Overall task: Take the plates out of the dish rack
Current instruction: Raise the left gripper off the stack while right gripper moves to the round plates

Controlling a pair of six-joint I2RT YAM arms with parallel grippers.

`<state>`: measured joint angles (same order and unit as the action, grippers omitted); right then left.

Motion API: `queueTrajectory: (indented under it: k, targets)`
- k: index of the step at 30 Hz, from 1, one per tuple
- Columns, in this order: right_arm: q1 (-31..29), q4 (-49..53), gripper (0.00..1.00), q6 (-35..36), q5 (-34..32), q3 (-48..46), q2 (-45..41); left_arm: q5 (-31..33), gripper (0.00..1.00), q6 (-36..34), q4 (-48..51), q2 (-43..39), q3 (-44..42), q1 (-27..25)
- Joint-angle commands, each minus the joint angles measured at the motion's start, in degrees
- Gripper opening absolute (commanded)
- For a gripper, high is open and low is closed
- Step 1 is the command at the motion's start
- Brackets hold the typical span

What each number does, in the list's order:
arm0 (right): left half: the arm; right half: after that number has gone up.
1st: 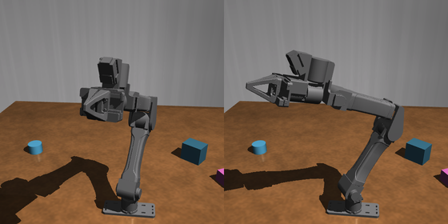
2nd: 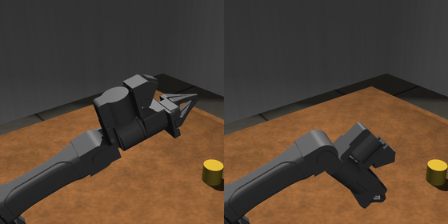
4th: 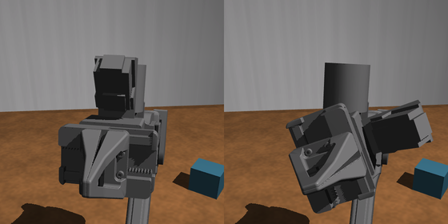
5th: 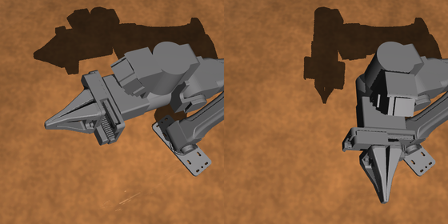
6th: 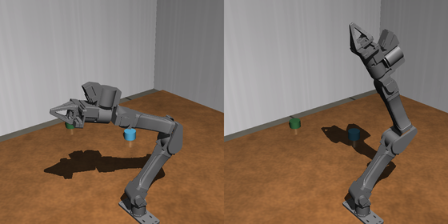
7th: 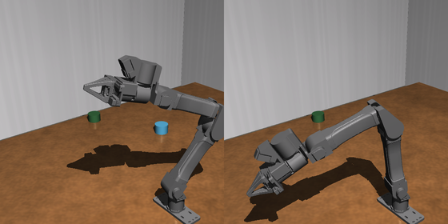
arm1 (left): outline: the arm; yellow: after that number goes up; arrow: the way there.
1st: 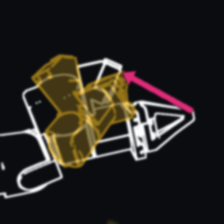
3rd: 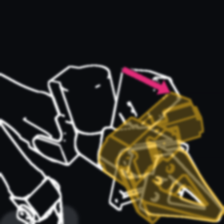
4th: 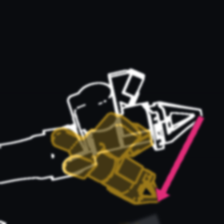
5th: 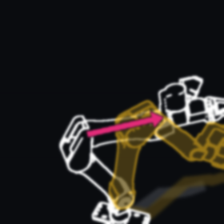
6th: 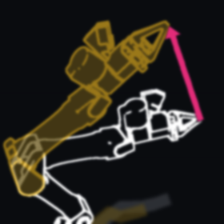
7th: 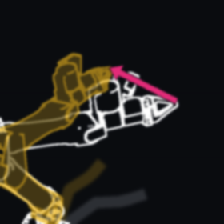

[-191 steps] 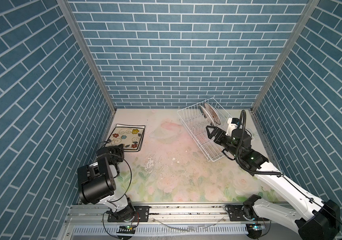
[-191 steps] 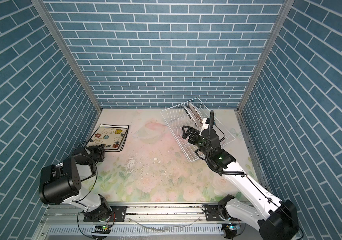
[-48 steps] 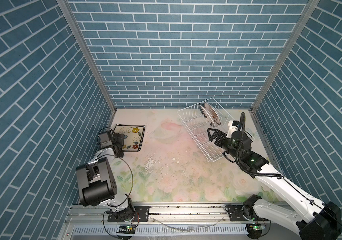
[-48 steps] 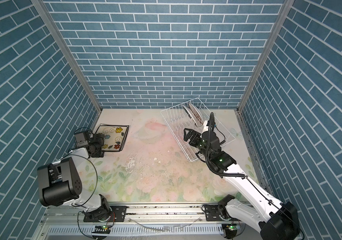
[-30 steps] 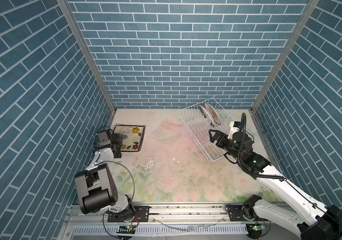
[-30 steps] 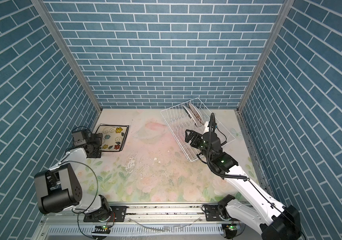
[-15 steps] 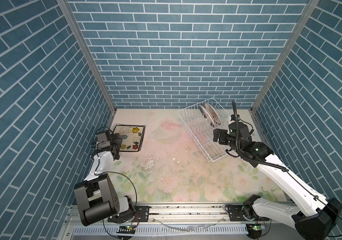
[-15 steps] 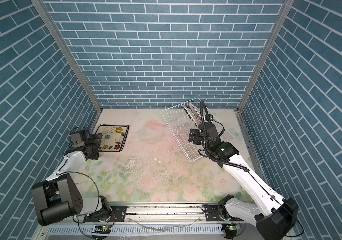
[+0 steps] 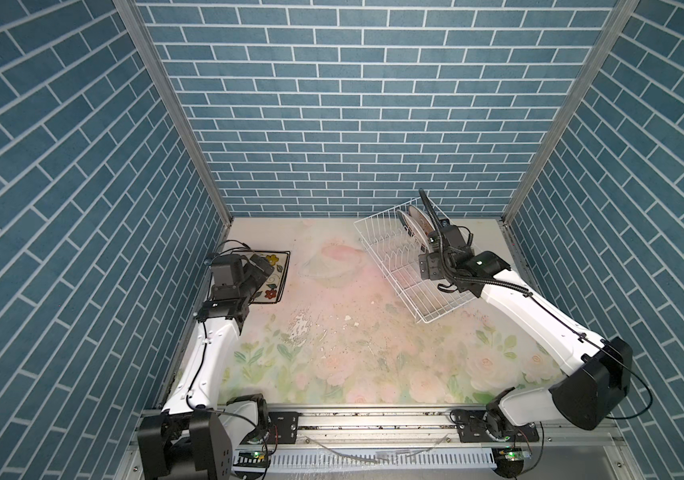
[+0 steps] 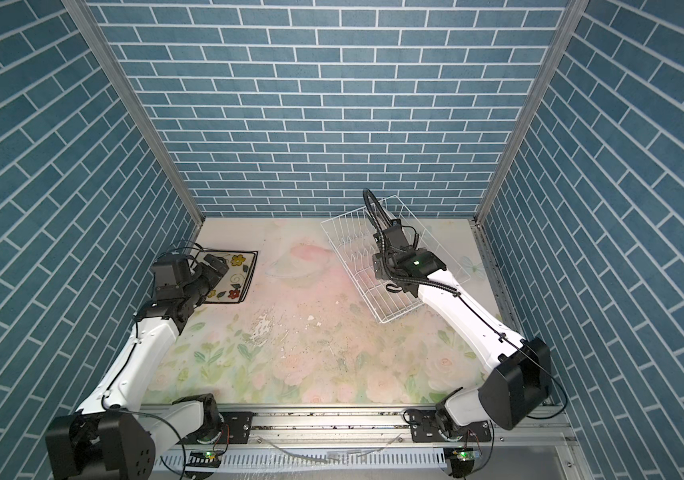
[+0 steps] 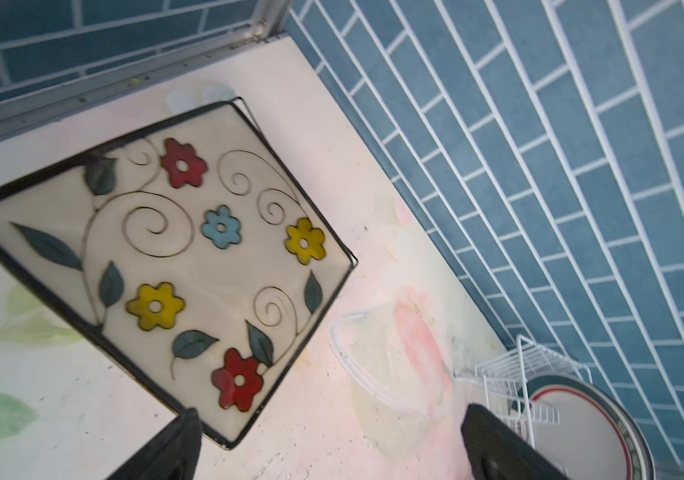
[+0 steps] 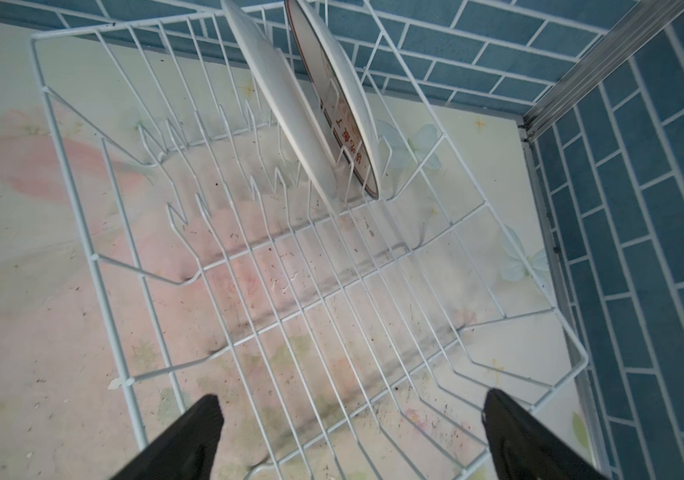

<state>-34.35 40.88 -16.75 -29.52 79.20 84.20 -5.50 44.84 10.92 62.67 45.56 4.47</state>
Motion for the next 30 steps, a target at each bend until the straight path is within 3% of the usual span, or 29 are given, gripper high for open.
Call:
queueTrajectory:
  k: [1,6,19,26,30]
  targets:
    - [0.25,8.59,0.99,2.52,-8.75,7.74,6.1,2.12,1.0,-4.63,-2.37,-0.21,0.27,-2.81]
    - [0.25,13.79,0.99,6.35,-12.0,16.92,15.02,1.91,0.99,-4.97,-6.62,1.56,-0.83,-8.2]
    - [0.4,7.96,0.95,20.59,-14.03,27.39,25.71,7.54,0.99,-4.96,-7.33,5.7,0.56,-18.46]
    - [0.75,9.34,0.84,23.3,-12.8,37.19,33.78,8.22,0.99,-3.8,-7.46,6.07,0.13,-20.68]
    - [1.67,10.09,0.71,23.35,-10.25,42.27,37.79,8.22,0.99,-3.51,-7.11,5.99,-0.06,-21.25]
